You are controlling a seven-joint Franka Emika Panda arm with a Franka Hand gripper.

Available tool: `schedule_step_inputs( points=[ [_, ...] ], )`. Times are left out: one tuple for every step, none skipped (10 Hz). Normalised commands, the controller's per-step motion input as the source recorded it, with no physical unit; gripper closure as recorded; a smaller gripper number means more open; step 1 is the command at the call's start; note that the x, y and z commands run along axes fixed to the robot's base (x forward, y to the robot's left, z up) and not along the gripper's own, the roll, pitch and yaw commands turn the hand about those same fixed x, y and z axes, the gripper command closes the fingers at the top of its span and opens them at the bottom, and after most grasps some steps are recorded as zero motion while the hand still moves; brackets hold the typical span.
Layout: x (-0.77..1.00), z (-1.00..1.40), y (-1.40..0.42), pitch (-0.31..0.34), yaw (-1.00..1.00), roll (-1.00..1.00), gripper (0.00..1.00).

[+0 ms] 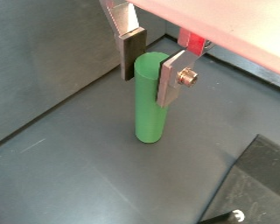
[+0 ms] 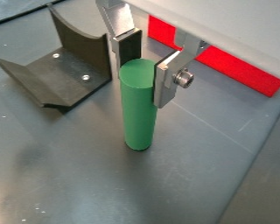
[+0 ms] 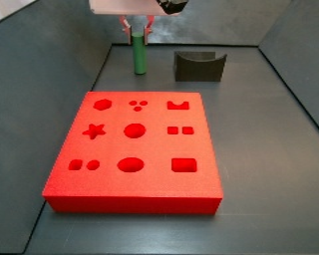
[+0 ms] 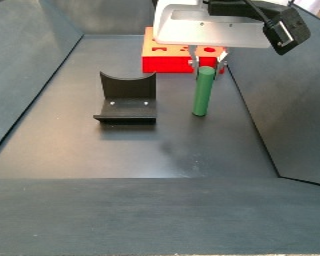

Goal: Pick up the round object. Move up. Move to above the board. Insert the round object.
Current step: Pick up the round object, then move up, then move to above the board.

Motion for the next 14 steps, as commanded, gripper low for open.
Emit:
schedule_step_inputs(
  points=[
    [0.0,0.0,0.0,0.0,0.0,0.0,1.0],
    [0.0,0.0,0.0,0.0,0.0,0.0,1.0],
    [0.0,0.0,0.0,0.0,0.0,0.0,1.0],
    [0.0,0.83,0.0,0.0,0.0,0.0,1.0],
    [0.02,0.85,-0.04,-0.012,-0.01,-0.01,1.0],
    [0.0,0.75,-0.04,0.006,-0.01,-0.01,1.0],
    [-0.01,0.61,-0.02,0.012,0.0,-0.02,1.0],
    [-0.01,0.39,-0.01,0.018,0.01,-0.03,1.0],
    [-0.01,0.22,-0.01,0.027,0.01,-0.04,1.0],
    [0.1,1.0,-0.11,0.166,0.37,0.15,1.0],
    [0.1,1.0,-0.11,0.183,0.34,0.15,1.0],
    [0.09,1.0,-0.1,0.173,0.26,0.14,1.0],
    [0.08,1.0,-0.08,0.144,0.18,0.13,1.0],
    [0.07,1.0,-0.07,0.113,0.1,0.12,1.0]
  ],
)
